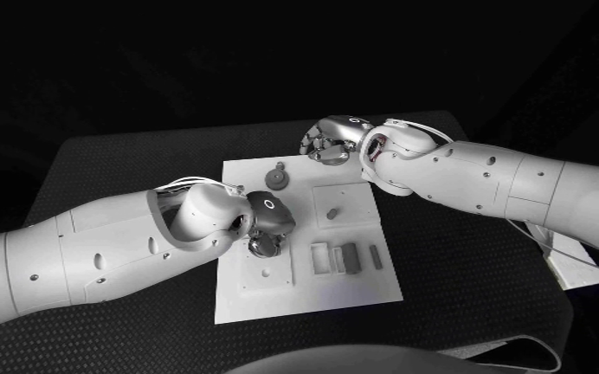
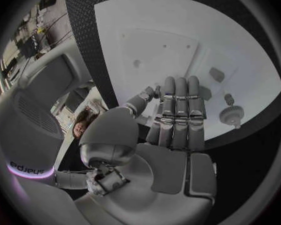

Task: Assemble the parts on the task board

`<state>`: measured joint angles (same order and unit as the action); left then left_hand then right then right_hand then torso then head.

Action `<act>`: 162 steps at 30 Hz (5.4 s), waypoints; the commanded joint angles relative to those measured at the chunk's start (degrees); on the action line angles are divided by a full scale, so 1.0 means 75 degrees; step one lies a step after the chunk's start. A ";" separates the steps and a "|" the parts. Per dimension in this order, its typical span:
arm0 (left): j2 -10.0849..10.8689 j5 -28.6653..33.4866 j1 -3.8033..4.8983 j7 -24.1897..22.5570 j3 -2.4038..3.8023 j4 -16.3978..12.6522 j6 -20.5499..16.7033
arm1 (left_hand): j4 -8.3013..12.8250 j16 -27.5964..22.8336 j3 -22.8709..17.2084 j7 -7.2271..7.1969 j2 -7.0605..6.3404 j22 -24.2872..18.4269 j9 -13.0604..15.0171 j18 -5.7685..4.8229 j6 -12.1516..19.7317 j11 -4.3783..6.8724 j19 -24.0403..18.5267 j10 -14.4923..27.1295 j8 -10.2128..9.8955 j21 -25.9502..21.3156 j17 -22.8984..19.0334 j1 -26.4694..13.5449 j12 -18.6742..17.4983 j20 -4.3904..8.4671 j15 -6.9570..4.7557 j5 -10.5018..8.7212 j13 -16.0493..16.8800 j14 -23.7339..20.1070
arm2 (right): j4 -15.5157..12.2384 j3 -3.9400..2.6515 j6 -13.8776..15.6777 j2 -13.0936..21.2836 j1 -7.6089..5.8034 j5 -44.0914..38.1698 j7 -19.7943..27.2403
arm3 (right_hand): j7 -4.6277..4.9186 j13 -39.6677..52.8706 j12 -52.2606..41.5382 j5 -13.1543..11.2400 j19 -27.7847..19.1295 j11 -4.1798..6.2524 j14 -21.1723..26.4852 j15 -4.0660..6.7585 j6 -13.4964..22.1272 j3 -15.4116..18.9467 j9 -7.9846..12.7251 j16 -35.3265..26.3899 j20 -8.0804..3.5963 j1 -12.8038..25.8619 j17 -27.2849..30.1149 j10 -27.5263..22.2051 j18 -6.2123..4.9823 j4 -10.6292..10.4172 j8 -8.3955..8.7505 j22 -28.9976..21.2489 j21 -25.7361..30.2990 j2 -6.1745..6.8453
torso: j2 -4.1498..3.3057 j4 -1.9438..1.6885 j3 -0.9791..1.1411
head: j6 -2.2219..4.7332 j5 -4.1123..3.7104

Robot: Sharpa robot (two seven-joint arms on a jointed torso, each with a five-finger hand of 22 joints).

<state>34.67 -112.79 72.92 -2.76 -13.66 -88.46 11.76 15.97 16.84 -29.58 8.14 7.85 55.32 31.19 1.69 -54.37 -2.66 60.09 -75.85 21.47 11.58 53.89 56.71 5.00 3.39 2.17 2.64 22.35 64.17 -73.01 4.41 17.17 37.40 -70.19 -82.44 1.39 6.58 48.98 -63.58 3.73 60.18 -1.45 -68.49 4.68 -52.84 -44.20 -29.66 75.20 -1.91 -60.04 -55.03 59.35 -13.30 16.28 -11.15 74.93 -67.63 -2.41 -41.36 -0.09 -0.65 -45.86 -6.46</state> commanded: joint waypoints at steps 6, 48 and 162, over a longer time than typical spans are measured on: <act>-0.0060 0.0034 -0.0014 -0.0052 0.0000 0.0037 0.0103 | -0.0009 -0.0044 -0.0044 -0.0284 0.0027 0.0003 0.0012 0.0082 -0.0211 0.0013 -0.0052 0.0032 0.0016 -0.0025 0.0012 0.0038 -0.0028 0.0017 -0.0004 0.0026 0.0015 -0.0031 | -0.0021 -0.0004 -0.0108 -0.0008 -0.0001 -0.0017 0.0054 | 0.0241 0.0009 -0.0024 0.0024 -0.0012 -0.0058 0.0016 -0.0051 0.0182 -0.0044 0.0013 -0.0014 -0.0030 -0.0032 -0.0013 -0.0013 -0.0226 0.0017 -0.0048 0.0109 -0.0044 -0.0073 | 0.0000 -0.0002 -0.0001 | -0.0024 -0.0005; -0.0054 0.0034 -0.0055 0.0020 0.0000 0.0061 0.0299 | -0.0008 -0.0056 -0.0047 -0.0274 0.0033 0.0014 0.0028 0.0080 -0.0207 0.0010 -0.0058 0.0039 0.0004 -0.0024 0.0031 0.0046 -0.0032 0.0014 -0.0001 0.0027 0.0031 -0.0034 | -0.0018 -0.0004 -0.0149 -0.0034 -0.0001 -0.0017 0.0052 | 0.0242 0.0008 -0.0027 0.0023 -0.0007 -0.0059 0.0014 -0.0050 0.0180 -0.0044 0.0025 -0.0015 -0.0031 -0.0029 -0.0015 -0.0015 -0.0226 0.0016 -0.0052 0.0107 -0.0045 -0.0077 | 0.0001 -0.0004 0.0000 | -0.0082 -0.0024; 0.1129 0.4481 0.0024 0.0563 0.0406 -0.0140 -0.1386 | -0.0254 -0.0254 0.0103 -0.0039 -0.2046 0.0112 0.0080 0.0188 0.0071 -0.0155 -0.0098 0.0290 -0.0265 -0.0066 0.0204 0.0123 -0.0080 -0.0079 0.0106 0.0028 0.0205 -0.0083 | -0.0069 0.0002 -0.0090 0.0270 0.0001 0.0345 0.0080 | 0.0275 -0.0003 -0.0045 0.0019 0.0020 -0.0090 -0.0009 -0.0080 0.0219 0.0021 0.0089 -0.0030 -0.0048 -0.0118 -0.0015 -0.0003 -0.0226 0.0026 -0.0049 0.0093 -0.0040 0.0413 | 0.0006 -0.0017 -0.0012 | 0.0267 0.0053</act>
<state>42.87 -90.59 73.07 1.42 -10.70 -89.69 1.77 14.00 15.25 -28.73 7.65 -7.49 56.10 31.73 2.61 -54.03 -3.89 59.27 -73.99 19.79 11.32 55.36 57.37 4.44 2.97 2.73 2.84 23.86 63.31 -73.26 4.44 15.98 39.24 -70.19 -81.05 1.39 6.73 48.98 -63.55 3.73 60.17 -1.75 -68.51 4.27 -52.65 -44.36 -29.04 75.20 -1.90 -61.07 -55.07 59.47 -13.30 16.44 -11.35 74.91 -67.63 0.45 -41.29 -0.18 -0.75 -44.12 -6.15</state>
